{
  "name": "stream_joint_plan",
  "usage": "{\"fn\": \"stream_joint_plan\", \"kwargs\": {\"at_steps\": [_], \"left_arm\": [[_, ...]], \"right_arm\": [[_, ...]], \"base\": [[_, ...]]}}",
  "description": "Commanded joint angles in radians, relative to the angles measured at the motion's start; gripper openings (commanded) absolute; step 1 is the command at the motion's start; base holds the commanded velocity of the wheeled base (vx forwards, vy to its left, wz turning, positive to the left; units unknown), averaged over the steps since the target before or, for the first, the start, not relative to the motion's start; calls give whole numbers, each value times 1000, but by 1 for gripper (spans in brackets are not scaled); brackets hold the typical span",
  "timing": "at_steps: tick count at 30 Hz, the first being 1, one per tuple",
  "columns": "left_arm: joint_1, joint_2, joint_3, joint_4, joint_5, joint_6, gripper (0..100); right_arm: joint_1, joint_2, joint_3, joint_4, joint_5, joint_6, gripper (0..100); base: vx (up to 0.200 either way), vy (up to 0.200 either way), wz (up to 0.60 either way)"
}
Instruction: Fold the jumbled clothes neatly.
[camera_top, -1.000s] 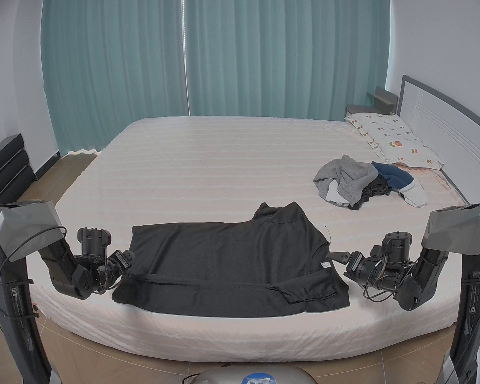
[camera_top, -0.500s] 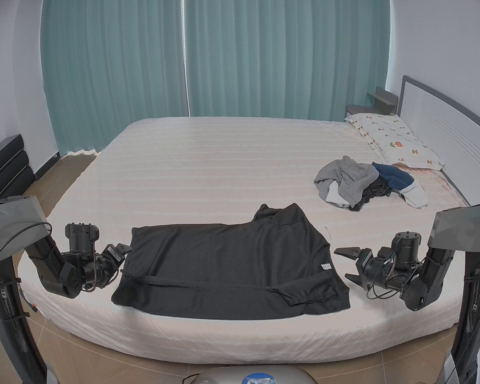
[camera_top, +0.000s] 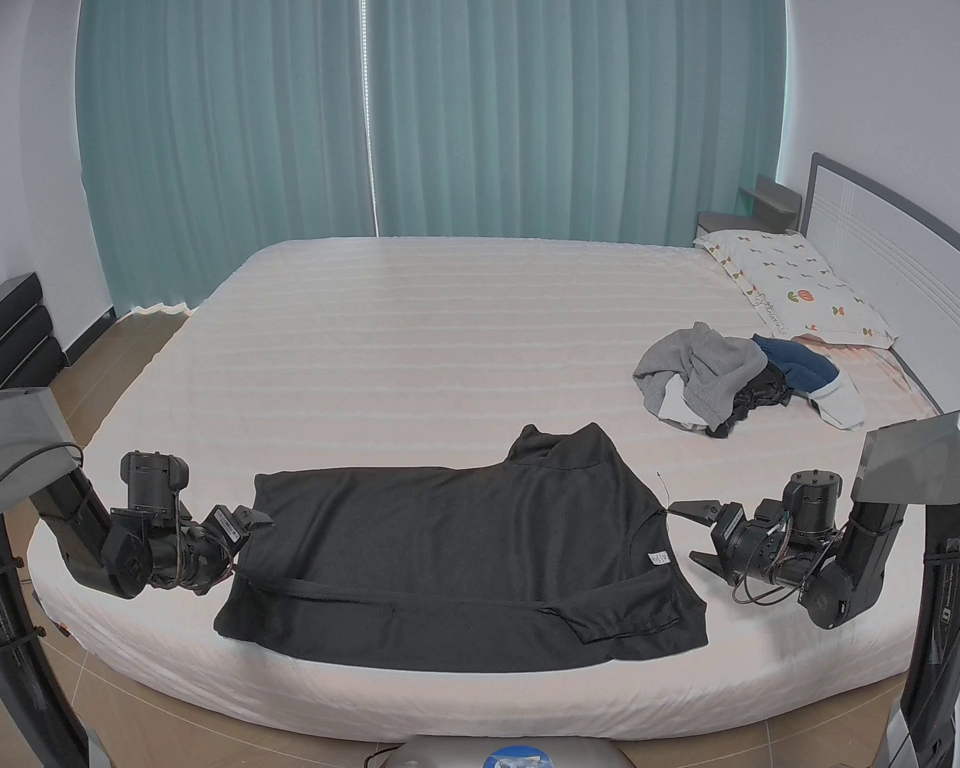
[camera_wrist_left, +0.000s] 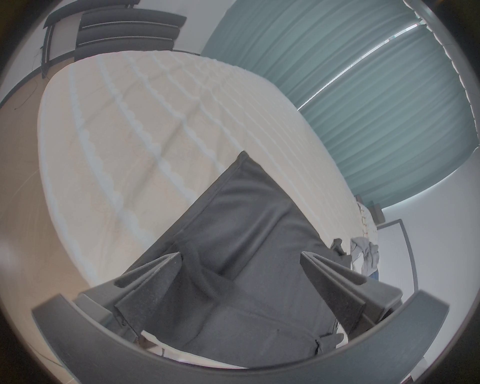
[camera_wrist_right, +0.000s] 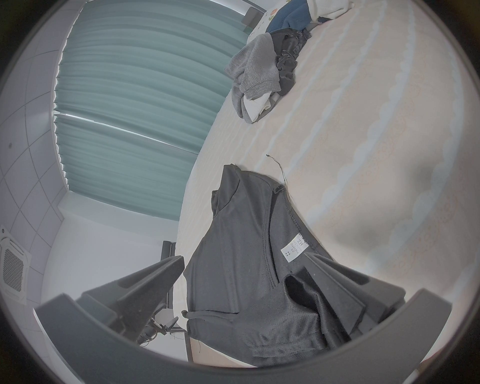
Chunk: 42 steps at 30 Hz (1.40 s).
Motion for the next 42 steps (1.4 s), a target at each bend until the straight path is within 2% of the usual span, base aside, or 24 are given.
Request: {"fn": "stream_joint_plan", "kwargs": {"at_steps": [1, 3, 8, 22, 26, 29, 35, 38, 42], "left_arm": [[6, -119, -27, 184, -47, 46, 100], [-8, -112, -45, 227, -55, 46, 100], [-54, -34, -48, 222, -38, 53, 100], [-151, 150, -84, 93, 166, 47, 100], [-149, 188, -139, 64, 200, 27, 100], [-141, 202, -177, 55, 218, -33, 100], [-104, 197, -219, 52, 217, -97, 100], [-66, 204, -260, 52, 217, -161, 100], [-37, 205, -274, 54, 215, -178, 100]], "right_arm": [[2, 5, 2, -1, 0, -1, 100], [2, 5, 2, -1, 0, -1, 100], [2, 5, 2, -1, 0, -2, 100], [3, 7, 2, -1, -1, -5, 100], [5, 8, 2, -1, -1, -5, 100], [5, 8, 2, -1, -3, -7, 100], [5, 8, 2, -1, -3, -7, 100], [5, 14, 2, -3, -4, -8, 100], [6, 16, 3, -3, -6, -25, 100]], "base": [[0, 0, 0], [0, 0, 0], [0, 0, 0], [0, 0, 0], [0, 0, 0], [0, 0, 0], [0, 0, 0], [0, 0, 0], [0, 0, 0]]}}
